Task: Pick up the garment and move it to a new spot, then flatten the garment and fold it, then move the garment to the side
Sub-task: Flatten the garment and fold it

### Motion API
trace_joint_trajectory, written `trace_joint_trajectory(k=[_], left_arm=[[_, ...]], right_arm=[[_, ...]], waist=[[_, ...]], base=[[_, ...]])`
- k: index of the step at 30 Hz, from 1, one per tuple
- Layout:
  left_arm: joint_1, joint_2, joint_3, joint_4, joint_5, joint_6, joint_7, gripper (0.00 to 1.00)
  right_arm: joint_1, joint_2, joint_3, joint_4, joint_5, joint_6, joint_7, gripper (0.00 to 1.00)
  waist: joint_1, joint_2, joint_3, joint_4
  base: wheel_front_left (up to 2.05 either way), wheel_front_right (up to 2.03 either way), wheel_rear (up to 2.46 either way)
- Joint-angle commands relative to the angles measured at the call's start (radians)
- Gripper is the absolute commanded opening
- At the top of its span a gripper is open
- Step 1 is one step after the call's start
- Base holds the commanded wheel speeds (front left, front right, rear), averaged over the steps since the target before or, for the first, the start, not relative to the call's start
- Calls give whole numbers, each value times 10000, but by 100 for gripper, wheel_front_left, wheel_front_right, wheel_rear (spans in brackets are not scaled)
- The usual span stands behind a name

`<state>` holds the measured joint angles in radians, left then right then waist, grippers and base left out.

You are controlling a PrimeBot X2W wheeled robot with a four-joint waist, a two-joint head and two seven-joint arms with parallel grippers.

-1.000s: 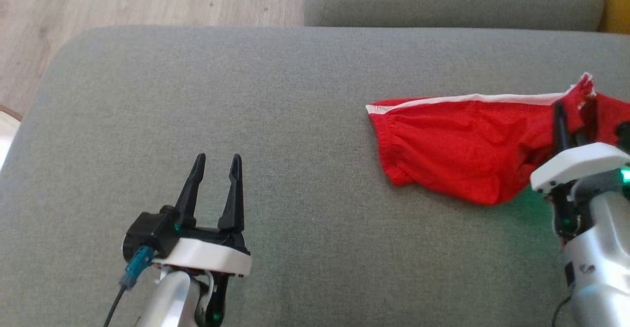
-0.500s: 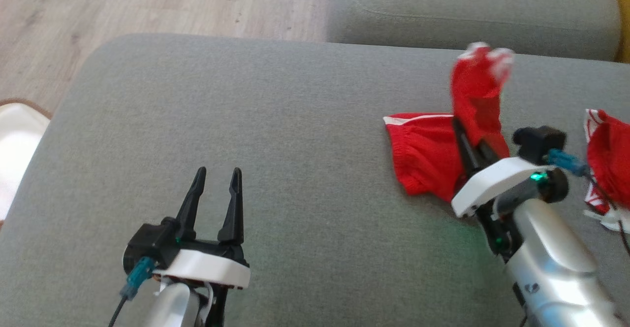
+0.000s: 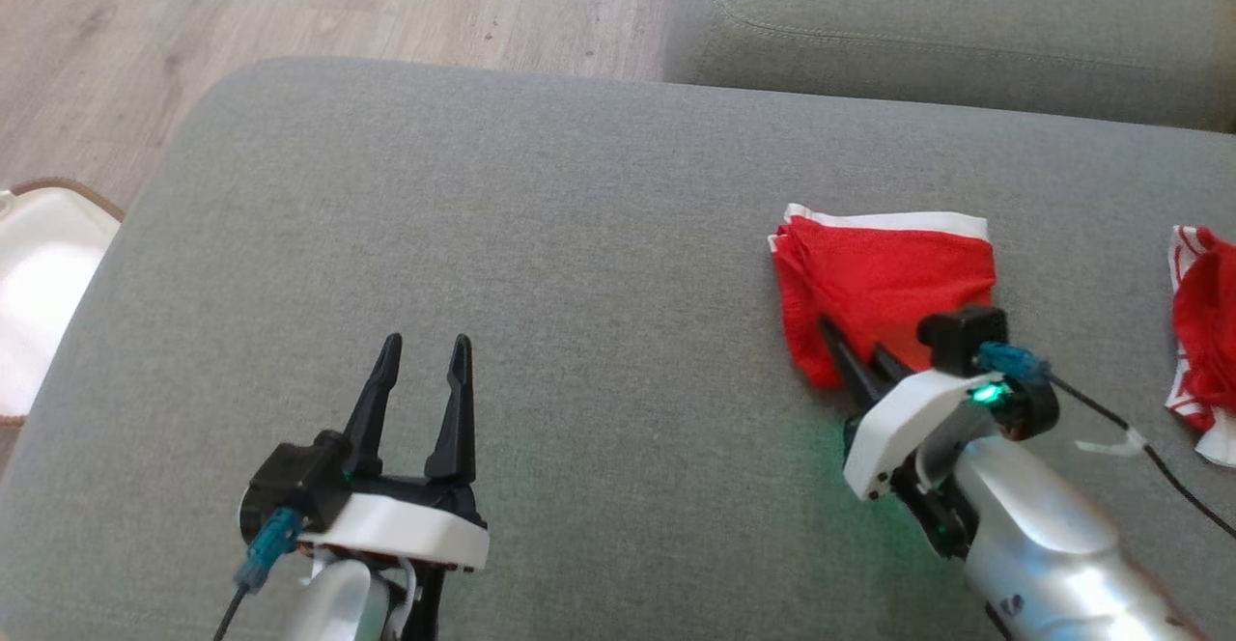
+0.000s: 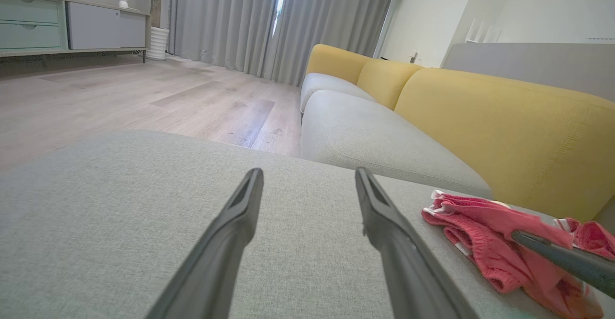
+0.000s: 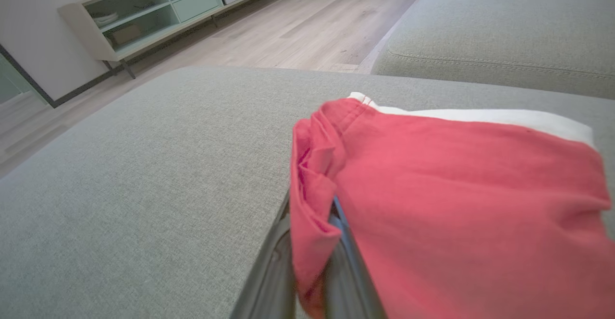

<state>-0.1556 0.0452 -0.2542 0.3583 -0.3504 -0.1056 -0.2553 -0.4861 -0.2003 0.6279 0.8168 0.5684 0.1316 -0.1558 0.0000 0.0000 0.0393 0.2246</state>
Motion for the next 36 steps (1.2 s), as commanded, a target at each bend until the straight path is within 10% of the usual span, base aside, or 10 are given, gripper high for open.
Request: trace_joint_trajectory(k=[1,4,5,6,18,27,36], left_arm=[[-224,51,386,-267,107,6,-65,100],[-224,51,419,-286,90,26,-65,100],[-216,51,430,-281,92,29,-65,100],[-207,51,443,-274,94,33,-65,100],[-215,51,701,-470,72,50,-65,100],[-203,51,1099,-1104,103,176,-65,100],[-5,51,1252,-1323,210,136,-65,100]], right_arm=[[-423,78,344,-140,37,-9,-121,0],[-526,211,1043,159,84,-9,-135,0],[-557,258,1259,272,76,-9,-163,17],[-563,321,1429,425,116,-9,-132,100],[-891,-210,1981,78,965,-9,-923,100],[-532,-1458,-1905,-1373,-879,-9,-1056,100],[1675,-111,-5196,-3622,-3736,-9,-1058,100]], waist=[[0,0,-3,-47],[0,0,-7,-181],[0,0,-29,-237],[0,0,-54,-295],[0,0,-450,-1232],[0,0,-521,-2069],[0,0,-509,-2567]], base=[[0,0,0],[0,0,0],[0,0,0],[0,0,0],[0,0,0],[0,0,0],[0,0,0]])
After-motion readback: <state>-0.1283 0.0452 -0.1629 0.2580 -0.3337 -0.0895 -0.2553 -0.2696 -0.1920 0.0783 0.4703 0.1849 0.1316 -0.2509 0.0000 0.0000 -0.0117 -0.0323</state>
